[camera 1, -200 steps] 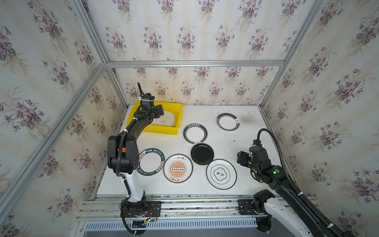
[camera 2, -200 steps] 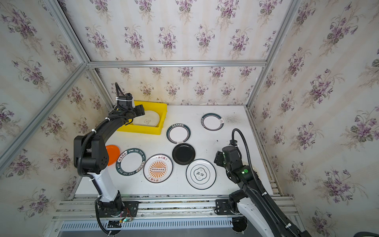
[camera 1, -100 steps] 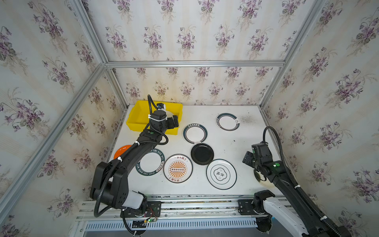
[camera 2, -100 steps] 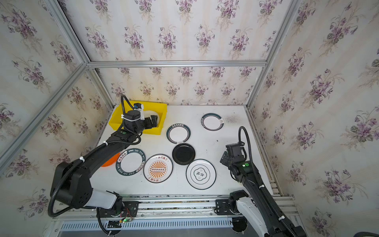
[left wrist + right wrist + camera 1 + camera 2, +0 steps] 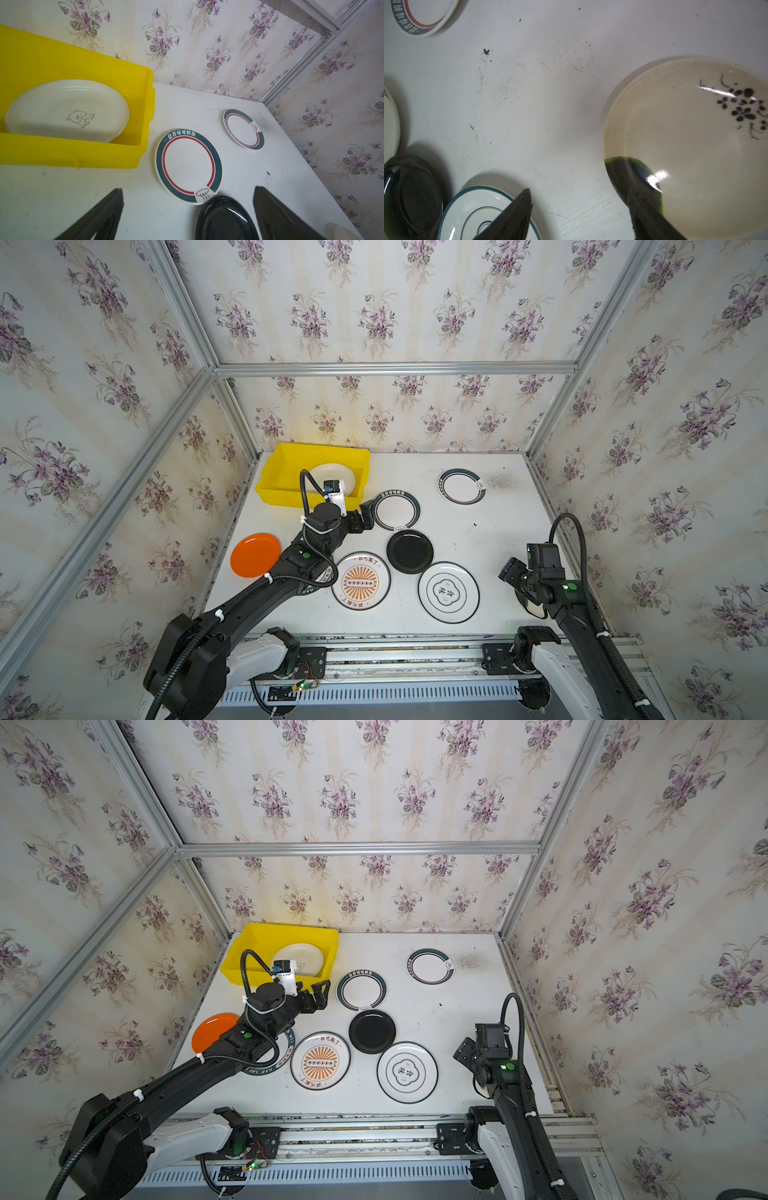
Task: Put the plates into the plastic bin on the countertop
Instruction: 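Open the left gripper to release the plate and lift away from the bin, then lower the right gripper toward the cream flower-sprig plate nearest the robot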
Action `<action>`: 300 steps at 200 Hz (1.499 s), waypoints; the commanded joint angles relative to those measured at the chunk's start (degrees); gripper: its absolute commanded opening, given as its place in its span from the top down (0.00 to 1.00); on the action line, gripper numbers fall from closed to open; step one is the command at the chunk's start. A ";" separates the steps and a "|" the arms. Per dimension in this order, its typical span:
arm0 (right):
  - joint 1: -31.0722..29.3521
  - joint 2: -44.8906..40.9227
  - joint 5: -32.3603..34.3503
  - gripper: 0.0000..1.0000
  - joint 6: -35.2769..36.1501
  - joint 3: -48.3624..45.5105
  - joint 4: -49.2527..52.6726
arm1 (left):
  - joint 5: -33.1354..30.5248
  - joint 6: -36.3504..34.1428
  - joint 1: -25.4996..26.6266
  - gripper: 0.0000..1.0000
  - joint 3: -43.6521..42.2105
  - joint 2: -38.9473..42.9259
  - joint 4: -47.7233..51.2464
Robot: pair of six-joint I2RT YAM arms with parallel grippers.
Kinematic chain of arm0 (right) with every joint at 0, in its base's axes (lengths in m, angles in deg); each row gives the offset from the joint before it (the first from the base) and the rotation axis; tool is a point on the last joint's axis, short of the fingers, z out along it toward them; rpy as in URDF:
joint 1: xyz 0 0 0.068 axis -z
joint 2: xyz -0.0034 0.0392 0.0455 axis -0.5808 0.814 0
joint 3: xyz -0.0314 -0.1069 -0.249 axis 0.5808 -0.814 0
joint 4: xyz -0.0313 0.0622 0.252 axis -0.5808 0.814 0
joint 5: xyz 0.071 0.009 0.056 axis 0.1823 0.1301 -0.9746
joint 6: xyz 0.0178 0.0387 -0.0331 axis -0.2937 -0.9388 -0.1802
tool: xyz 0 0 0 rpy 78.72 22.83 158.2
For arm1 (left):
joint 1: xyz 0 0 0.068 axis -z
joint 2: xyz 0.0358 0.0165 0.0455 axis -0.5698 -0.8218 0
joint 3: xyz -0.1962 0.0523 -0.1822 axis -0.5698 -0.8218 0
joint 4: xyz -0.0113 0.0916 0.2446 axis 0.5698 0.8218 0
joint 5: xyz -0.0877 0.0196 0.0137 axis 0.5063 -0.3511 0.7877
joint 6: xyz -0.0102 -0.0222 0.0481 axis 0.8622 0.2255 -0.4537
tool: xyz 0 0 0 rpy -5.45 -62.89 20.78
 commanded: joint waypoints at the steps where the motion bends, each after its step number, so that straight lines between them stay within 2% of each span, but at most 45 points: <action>1: 0.08 1.14 -0.29 0.24 -2.27 -0.46 -2.82 | 1.71 0.29 1.20 0.01 -1.77 2.35 -1.38; 54: 0.00 3.34 3.12 0.24 -0.26 0.35 -2.60 | 3.29 -2.33 5.06 0.01 -9.54 5.15 -2.15; 86: 0.04 6.44 4.89 0.24 1.53 2.14 -2.32 | 2.50 -2.85 6.42 0.01 -10.31 4.83 -1.53; 131: 0.19 11.10 8.34 0.24 0.52 2.38 -1.99 | 3.61 -3.02 6.69 0.01 -10.41 4.80 -1.27; 217: 0.63 17.76 3.62 0.23 1.10 1.17 -8.97 | 3.72 -1.52 6.77 0.01 -10.50 6.56 0.18; 300: 0.65 18.40 1.15 0.23 -0.28 -1.03 -14.98 | 3.22 -1.00 6.80 0.01 -10.60 6.92 0.32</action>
